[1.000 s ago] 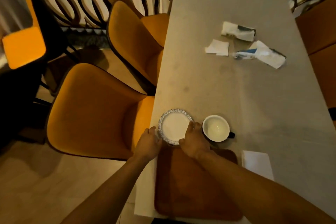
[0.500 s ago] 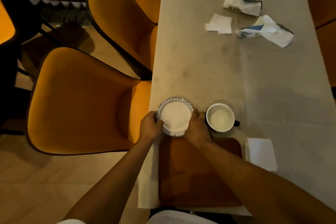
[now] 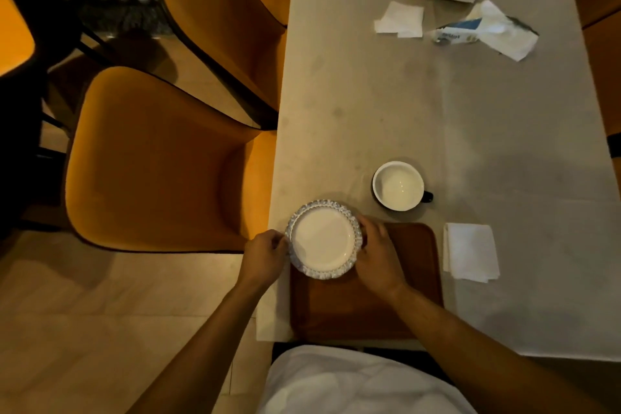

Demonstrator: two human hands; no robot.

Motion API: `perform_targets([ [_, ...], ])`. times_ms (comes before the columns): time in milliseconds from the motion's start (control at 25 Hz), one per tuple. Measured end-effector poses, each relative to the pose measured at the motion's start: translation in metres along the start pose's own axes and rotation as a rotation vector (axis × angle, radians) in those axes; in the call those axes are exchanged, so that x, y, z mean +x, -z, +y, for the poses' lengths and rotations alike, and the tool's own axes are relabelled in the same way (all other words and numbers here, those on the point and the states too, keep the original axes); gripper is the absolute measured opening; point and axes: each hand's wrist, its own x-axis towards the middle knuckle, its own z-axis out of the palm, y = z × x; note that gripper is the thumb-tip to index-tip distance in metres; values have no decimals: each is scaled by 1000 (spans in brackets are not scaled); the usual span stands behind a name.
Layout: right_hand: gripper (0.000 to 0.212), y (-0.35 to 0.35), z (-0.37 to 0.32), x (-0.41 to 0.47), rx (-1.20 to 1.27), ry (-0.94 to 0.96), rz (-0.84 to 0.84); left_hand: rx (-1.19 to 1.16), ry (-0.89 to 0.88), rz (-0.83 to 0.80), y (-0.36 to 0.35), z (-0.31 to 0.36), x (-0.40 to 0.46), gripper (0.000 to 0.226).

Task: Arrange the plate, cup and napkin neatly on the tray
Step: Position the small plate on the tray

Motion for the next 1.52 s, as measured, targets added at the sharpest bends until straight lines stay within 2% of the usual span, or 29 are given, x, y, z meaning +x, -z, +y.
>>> perform_targets([
  [280,54,-8,22,-20,-26,-35,-67,23,95,26,-17,-16,-30,19],
  [680,54,-17,24,-19,-42,-58,-69,88,100,58,-21,-18,-31,21],
  [1200,64,-17,25,-6,-45,-105,-113,33,162,-25,-21,-18,-19,22],
  [1360,59,-12,23,-3,-20,-122,-172,-22,184,4,-20,-10,-22,19],
  [1440,43,-1,21,1,-71,-105,-91,-104,197,133,-17,1,-22,27],
  [1520,28,20,20,10,-116,-60,174,-128,135,247,-13,19,-10,31],
])
